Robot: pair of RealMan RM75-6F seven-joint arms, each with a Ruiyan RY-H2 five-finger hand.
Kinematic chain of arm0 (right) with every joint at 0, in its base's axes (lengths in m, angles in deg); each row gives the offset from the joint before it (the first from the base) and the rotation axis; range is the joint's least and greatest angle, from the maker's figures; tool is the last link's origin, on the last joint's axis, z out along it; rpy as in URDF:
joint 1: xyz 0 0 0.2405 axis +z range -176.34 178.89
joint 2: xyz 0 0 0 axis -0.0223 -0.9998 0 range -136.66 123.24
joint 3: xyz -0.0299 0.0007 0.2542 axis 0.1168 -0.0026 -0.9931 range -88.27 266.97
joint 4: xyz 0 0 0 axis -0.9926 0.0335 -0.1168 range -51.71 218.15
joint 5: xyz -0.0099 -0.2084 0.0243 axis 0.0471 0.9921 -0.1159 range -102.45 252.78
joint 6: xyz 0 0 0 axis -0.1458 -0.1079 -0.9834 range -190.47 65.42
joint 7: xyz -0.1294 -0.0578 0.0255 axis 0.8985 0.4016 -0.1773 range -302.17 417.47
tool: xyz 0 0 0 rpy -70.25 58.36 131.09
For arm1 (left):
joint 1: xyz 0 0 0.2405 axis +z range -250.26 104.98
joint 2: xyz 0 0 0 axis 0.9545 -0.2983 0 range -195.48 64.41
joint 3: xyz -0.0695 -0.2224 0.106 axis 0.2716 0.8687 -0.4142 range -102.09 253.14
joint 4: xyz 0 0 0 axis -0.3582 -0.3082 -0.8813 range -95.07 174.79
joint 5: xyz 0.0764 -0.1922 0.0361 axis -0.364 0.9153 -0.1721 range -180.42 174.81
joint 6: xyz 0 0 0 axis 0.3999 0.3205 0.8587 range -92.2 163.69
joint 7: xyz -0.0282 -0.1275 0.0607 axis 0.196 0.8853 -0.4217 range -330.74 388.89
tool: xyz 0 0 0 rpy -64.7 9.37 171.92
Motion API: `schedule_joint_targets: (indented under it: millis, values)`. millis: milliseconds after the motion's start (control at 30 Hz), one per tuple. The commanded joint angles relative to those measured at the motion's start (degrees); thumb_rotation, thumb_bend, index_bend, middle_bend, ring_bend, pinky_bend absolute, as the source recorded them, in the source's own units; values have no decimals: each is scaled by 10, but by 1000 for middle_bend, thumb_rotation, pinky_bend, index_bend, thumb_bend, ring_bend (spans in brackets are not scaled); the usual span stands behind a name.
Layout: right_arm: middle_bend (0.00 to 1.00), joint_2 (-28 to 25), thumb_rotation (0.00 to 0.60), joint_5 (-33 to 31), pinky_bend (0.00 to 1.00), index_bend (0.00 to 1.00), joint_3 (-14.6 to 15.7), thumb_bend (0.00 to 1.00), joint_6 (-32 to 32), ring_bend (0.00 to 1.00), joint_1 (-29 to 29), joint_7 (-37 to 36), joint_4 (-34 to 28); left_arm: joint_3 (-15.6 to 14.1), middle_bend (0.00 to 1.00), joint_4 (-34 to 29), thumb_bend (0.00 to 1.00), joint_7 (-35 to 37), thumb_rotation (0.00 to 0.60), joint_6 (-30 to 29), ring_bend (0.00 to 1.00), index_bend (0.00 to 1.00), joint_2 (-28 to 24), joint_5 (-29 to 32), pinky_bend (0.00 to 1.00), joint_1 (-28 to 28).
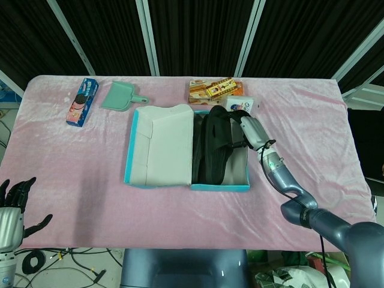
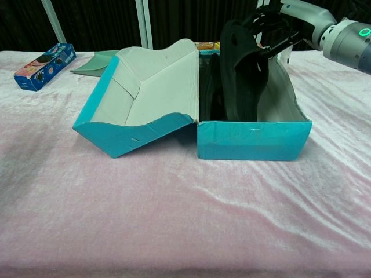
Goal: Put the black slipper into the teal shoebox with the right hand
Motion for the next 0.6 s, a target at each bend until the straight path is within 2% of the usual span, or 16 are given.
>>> schedule_joint_targets:
  millis: [33, 433, 533, 600]
  values:
    - [468, -1, 600, 2, 125, 529, 8, 147, -10, 202, -3, -6, 0, 1, 180, -1, 0, -1, 600, 1, 146, 96, 0, -1, 0, -1]
    - [456, 5, 600, 6, 123, 529, 27, 143, -61, 176, 11, -10, 18, 1, 180, -4, 0, -3, 600, 2, 145, 96, -1, -2, 0, -1]
    - [378, 4, 600, 5, 100, 493, 29, 140, -74, 113, 15, -10, 18, 2, 180, -4, 0, -3, 600, 2, 145, 96, -1, -1, 0, -1]
    - [261, -1, 600, 8, 82, 357, 33, 140, -85, 41, 18, -11, 13, 2, 180, -4, 0, -3, 600, 2, 146, 96, -1, -1, 0, -1]
